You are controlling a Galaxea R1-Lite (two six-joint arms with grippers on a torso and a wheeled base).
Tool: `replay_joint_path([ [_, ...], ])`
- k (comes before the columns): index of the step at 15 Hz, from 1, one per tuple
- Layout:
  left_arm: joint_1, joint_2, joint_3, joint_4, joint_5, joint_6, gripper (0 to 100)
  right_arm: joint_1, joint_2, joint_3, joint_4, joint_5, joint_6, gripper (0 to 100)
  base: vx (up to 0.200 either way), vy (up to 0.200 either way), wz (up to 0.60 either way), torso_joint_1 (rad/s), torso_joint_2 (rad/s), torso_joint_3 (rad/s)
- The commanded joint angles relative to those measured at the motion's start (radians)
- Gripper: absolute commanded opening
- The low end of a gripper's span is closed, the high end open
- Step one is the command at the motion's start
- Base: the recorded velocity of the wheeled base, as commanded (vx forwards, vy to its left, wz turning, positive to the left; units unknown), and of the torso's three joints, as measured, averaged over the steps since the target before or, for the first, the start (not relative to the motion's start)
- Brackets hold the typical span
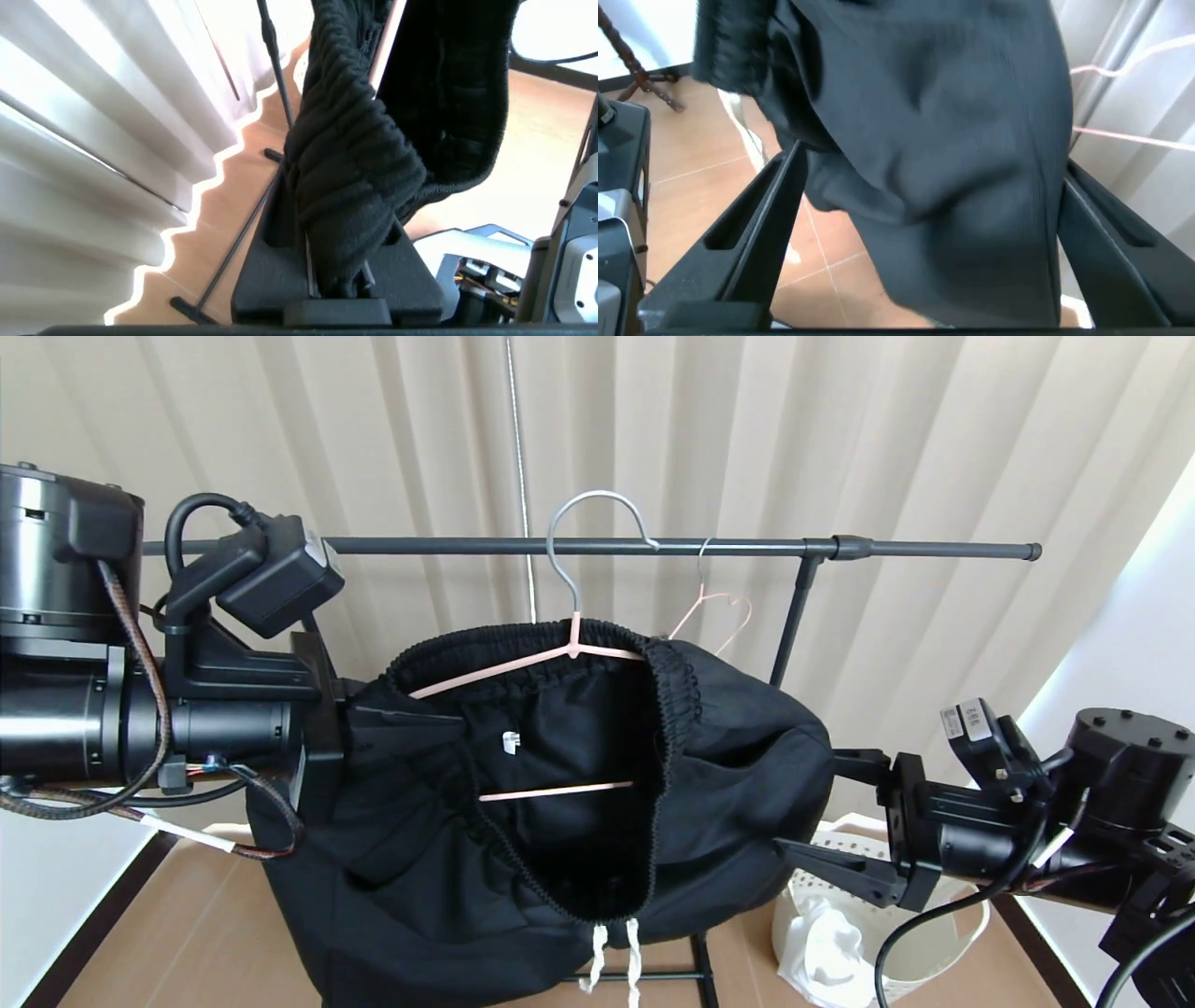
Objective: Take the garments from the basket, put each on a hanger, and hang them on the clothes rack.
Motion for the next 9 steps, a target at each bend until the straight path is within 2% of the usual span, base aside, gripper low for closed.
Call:
replay_joint_path([
  [1, -0.006, -0.036, 0.007, -0.001, 0.0, -0.029, 0, -0.005, 0.069, -0.006, 0.0, 0.0, -0.007, 100, 0.0, 0.0, 0.0, 0.0, 0.0, 0.0],
  [4, -0.004, -0.064, 0.024, -0.012, 0.002, -0.049, 0, -0.012, 0.132, -0.006, 0.0, 0.0, -0.099, 100, 0.0, 0.0, 0.0, 0.0, 0.0, 0.0],
  [6, -0.006, -0.076, 0.037, -0.026, 0.002, -0.05, 0, -0.018, 0.143, -0.011, 0.0, -0.004, -0.125, 100, 0.0, 0.0, 0.0, 0.0, 0.0, 0.0],
  [7, -0.006, -0.084, 0.042, -0.027, 0.002, -0.052, 0, -0.018, 0.14, -0.011, 0.0, -0.006, -0.125, 0, 0.0, 0.0, 0.0, 0.0, 0.0, 0.0],
  [9, -0.006, -0.098, 0.056, -0.027, 0.002, -0.06, 0, -0.019, 0.138, -0.022, 0.002, -0.01, -0.122, 0, 0.0, 0.0, 0.0, 0.0, 0.0, 0.0],
])
